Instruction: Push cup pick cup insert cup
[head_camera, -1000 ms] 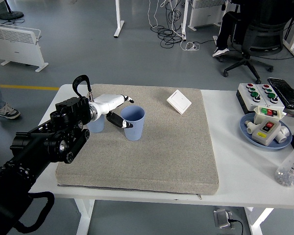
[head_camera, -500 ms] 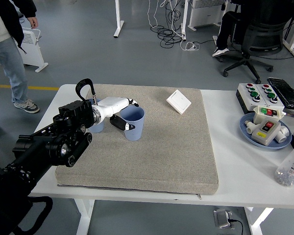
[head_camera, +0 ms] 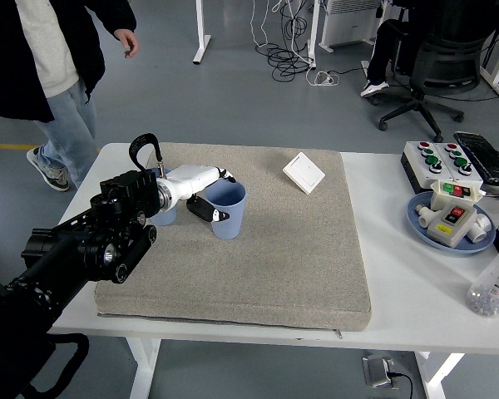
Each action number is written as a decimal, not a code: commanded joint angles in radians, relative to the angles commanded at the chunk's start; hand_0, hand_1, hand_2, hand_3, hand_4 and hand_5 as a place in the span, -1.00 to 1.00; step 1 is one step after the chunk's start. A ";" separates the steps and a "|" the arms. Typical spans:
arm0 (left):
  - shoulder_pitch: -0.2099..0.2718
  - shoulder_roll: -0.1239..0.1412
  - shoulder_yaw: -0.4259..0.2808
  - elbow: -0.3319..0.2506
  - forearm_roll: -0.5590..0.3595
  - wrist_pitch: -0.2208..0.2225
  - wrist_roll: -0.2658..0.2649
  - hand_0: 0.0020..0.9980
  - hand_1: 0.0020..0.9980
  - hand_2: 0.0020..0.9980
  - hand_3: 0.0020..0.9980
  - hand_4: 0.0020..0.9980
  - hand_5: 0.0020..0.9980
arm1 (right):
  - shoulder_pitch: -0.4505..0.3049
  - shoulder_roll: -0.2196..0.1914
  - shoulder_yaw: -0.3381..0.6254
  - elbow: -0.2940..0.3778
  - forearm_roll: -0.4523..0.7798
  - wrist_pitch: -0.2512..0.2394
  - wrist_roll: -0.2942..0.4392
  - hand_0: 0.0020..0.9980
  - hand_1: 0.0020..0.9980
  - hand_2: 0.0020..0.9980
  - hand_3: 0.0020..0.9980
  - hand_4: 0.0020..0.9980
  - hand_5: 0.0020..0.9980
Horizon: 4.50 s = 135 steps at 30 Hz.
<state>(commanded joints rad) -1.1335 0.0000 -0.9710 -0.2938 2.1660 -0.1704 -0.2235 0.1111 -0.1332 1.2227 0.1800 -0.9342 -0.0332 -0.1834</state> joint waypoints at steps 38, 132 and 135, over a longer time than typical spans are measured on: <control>0.011 0.000 -0.026 -0.049 0.009 -0.026 0.009 0.41 0.59 0.85 0.75 0.52 -0.48 | -0.007 0.000 0.000 0.000 0.003 0.000 0.000 0.51 0.26 0.30 0.12 -0.84 -0.08; 0.030 0.000 -0.041 -0.254 0.045 -0.114 0.070 0.11 0.15 0.14 0.10 -0.25 -1.00 | -0.022 -0.001 0.004 0.000 0.008 -0.002 -0.002 0.51 0.26 0.30 0.12 -0.84 -0.07; 0.023 0.018 -0.066 -0.312 0.051 -0.154 0.098 0.11 0.15 0.14 0.10 -0.25 -1.00 | -0.025 -0.001 0.006 0.000 0.008 -0.001 -0.002 0.51 0.26 0.30 0.12 -0.84 -0.07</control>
<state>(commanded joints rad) -1.1108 0.0176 -1.0373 -0.6056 2.2174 -0.3243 -0.1257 0.0863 -0.1345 1.2287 0.1800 -0.9261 -0.0347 -0.1856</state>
